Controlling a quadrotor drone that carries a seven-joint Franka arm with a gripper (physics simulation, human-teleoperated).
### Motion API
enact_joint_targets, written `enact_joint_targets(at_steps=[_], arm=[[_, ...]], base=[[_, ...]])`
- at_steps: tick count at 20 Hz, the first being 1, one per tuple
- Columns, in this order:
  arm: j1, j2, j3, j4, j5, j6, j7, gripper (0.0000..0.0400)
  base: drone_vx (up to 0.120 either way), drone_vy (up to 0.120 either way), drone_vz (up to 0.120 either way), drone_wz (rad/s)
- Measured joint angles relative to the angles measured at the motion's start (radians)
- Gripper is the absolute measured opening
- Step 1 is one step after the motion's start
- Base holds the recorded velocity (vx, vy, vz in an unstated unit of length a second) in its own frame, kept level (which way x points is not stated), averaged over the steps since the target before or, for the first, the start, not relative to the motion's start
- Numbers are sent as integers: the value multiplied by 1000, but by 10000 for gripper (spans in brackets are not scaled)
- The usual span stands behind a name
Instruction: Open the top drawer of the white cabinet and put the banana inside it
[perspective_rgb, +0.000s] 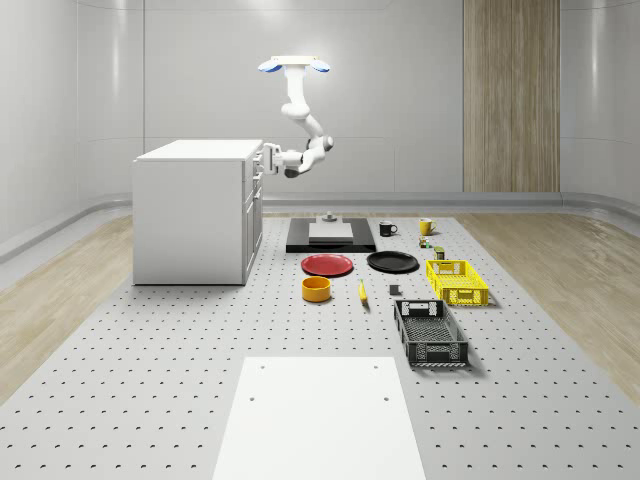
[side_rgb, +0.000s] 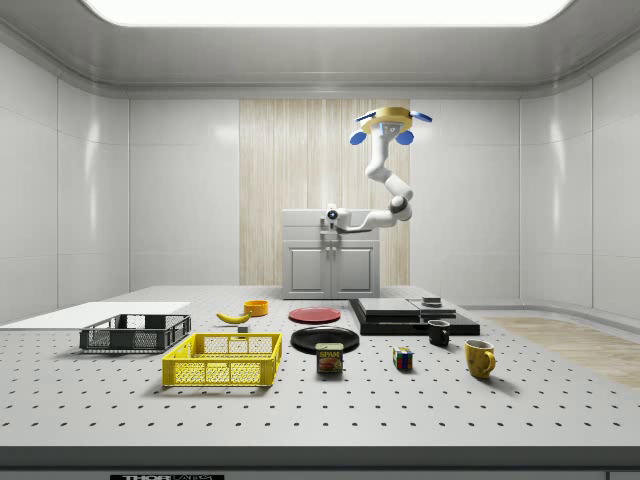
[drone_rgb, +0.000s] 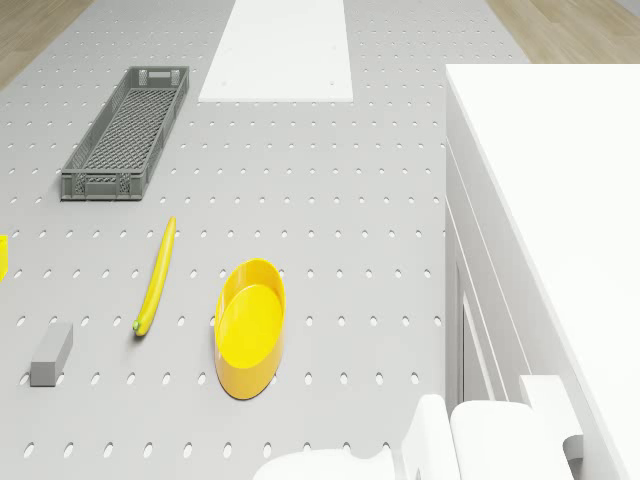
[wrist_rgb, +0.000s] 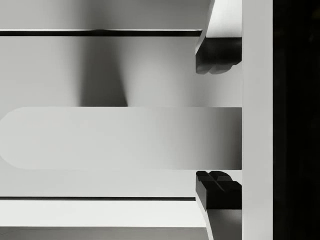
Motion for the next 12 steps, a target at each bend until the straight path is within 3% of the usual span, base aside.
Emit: enact_joint_targets(at_steps=[4, 5, 6, 8, 12], arm=[[-12, 7, 7, 1, 8, -9, -3, 155], [-15, 5, 11, 5, -4, -10, 32, 173], [-16, 13, 6, -1, 9, -13, -30, 157], [-24, 15, 12, 0, 15, -18, -27, 137], [-45, 9, 8, 0, -1, -40, 5, 139]], base=[[0, 0, 0, 0], [0, 0, 0, 0], [0, 0, 0, 0], [0, 0, 0, 0], [0, 0, 0, 0]])
